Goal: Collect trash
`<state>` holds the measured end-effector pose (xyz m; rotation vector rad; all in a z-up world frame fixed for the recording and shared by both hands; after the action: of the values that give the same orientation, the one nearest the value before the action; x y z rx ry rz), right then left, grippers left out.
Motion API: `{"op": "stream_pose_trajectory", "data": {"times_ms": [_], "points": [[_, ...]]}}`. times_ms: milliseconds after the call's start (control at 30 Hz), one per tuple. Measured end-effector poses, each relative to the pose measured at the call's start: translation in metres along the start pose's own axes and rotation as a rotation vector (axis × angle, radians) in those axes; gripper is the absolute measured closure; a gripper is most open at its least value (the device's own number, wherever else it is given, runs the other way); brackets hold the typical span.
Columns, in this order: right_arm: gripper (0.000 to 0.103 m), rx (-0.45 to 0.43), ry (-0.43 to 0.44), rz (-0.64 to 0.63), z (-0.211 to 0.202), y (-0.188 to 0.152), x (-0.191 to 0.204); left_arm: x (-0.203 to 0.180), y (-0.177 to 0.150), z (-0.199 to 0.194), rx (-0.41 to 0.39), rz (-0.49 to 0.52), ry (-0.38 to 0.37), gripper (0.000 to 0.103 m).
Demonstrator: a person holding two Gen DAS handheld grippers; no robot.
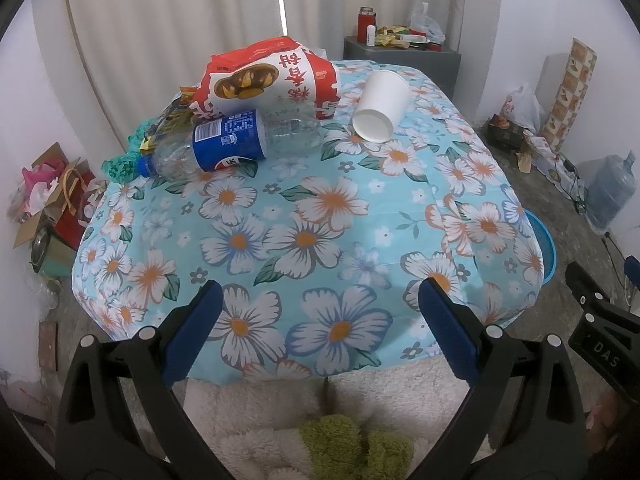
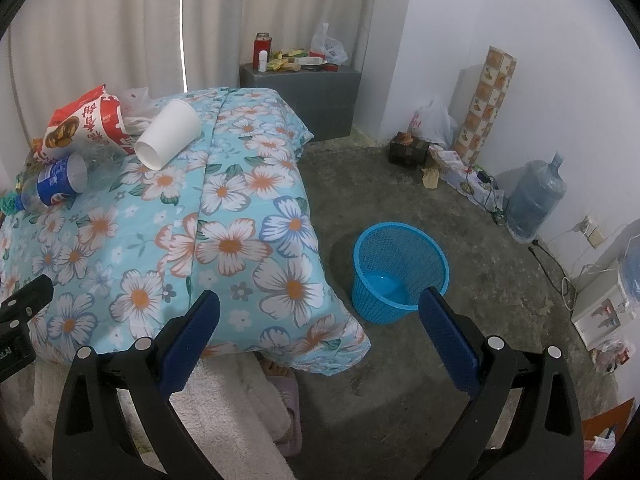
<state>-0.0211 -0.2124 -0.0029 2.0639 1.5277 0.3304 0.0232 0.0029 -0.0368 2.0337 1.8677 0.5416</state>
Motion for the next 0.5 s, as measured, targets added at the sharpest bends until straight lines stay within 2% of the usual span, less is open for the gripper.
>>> {"op": "stream_pose_trajectory", "data": {"times_ms": [500], "points": [[0.006, 0.001, -0.004, 0.0, -0.0008, 0.0003, -0.0001, 0.0, 0.0002, 0.0, 0.001, 0.001, 0.001, 0.009]]}}
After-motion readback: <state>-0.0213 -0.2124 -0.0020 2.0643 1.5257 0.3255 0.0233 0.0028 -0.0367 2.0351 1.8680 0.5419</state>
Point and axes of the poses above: each gripper's, at about its wrist camera, not at the fingertips, and z roughly the way its jaws point, x to its left, y to its top, the point moved 4 cm from there along z, roughly the way its jaws point, and after that the axes turned 9 degrees about x, right-handed, at the moved point
